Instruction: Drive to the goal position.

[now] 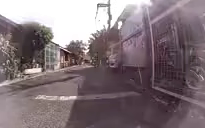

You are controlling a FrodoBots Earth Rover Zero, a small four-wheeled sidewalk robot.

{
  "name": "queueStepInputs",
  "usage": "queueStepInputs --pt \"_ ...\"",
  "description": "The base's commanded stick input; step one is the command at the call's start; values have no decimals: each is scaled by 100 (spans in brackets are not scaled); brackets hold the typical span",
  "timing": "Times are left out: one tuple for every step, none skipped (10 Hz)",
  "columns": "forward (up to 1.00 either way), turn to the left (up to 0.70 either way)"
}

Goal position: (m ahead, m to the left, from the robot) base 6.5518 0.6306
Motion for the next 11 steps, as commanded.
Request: queueStepInputs --pt "85 34" --pt "85 27" --pt "85 1" --pt "85 0" --pt "85 0" --pt "85 0" --pt "85 0" --pt "85 0" --pt "85 27" --pt "85 8" --pt "85 0"
